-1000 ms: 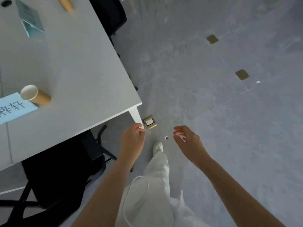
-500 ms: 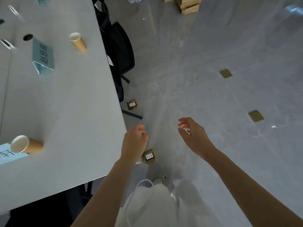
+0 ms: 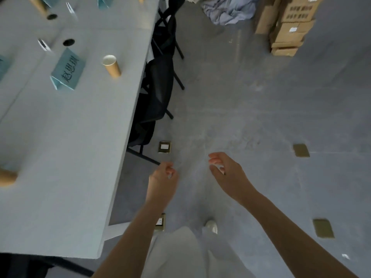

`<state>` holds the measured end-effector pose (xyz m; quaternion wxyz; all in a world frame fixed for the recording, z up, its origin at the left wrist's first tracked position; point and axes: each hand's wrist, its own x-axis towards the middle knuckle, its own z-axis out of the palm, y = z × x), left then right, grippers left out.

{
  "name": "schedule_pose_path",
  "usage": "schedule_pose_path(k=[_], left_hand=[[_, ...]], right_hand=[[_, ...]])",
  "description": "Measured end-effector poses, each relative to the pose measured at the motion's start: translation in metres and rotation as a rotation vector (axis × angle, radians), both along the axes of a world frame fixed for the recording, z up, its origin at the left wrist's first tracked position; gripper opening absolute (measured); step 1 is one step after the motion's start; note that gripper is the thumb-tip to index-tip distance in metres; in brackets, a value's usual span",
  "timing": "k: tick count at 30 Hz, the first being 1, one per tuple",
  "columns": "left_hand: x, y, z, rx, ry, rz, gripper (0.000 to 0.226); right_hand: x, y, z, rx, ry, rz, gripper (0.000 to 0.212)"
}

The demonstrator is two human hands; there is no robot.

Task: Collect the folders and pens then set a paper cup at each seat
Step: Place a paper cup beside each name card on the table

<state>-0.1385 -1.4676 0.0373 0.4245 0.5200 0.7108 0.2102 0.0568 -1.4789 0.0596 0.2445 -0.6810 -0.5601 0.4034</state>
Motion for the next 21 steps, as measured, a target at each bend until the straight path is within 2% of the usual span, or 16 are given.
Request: schedule_pose_path(k=[10, 21], left_hand=[[0.030, 0.092, 0.007, 0.047, 0.065, 0.233, 0.032], [-0.002, 0.288, 0.000, 0.044, 0.059, 0.446, 0.033]], right_hand=[[0.049, 0.147, -0.002, 0.044, 0.049, 0.199, 0.029], [-0.002, 0.367, 0.008, 0.130, 0.004, 0.443, 0.031]])
